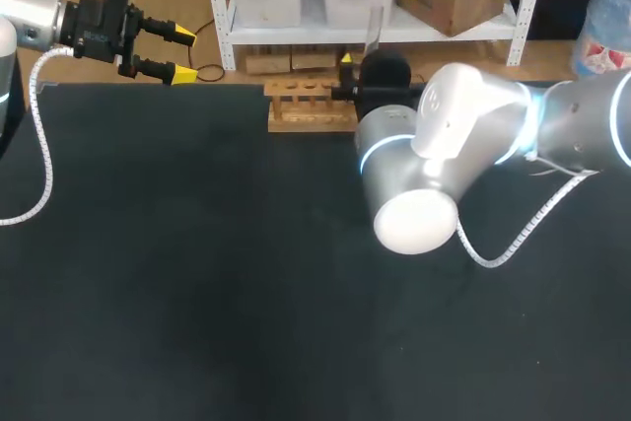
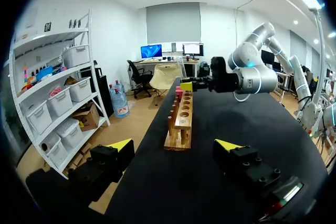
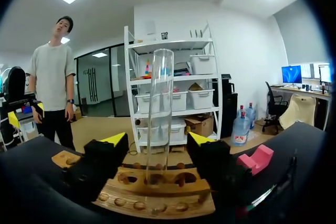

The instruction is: Grasp the test tube, adjust it, and insert it.

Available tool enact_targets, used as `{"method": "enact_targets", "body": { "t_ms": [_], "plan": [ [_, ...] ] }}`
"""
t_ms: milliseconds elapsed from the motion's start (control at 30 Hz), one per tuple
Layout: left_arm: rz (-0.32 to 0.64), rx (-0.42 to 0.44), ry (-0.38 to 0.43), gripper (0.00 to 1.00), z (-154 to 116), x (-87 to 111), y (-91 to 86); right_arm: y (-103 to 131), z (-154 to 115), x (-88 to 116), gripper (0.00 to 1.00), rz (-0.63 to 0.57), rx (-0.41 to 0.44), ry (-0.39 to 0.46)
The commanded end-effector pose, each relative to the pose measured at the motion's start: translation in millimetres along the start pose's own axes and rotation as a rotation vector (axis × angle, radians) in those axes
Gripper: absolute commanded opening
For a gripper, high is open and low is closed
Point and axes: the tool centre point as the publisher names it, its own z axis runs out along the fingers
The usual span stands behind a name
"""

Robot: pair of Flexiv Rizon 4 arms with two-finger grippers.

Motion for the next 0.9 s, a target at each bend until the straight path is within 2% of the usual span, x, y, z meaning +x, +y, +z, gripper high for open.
{"method": "enact_targets", "body": {
  "t_ms": [33,467,733,800,900],
  "plan": [
    [0.002,-0.002,0.0,1.0,0,0.4,-0.7,-7,-11,-9,1.0,0.011,-0.289,0.026],
    [0.002,-0.002,0.0,1.0,0,0.4,-0.7,-26,-49,-20,1.0,0.063,-0.644,0.137],
    [0.002,-0.002,0.0,1.0,0,0.4,-0.7,-34,-59,-25,1.0,0.038,-0.779,0.173],
    [0.002,-0.002,0.0,1.0,0,0.4,-0.7,-34,-61,-26,1.0,0.006,-0.782,0.207],
    [0.002,-0.002,0.0,1.0,0,0.4,-0.7,-34,-61,-26,1.0,0.006,-0.782,0.207]
  ]
}}
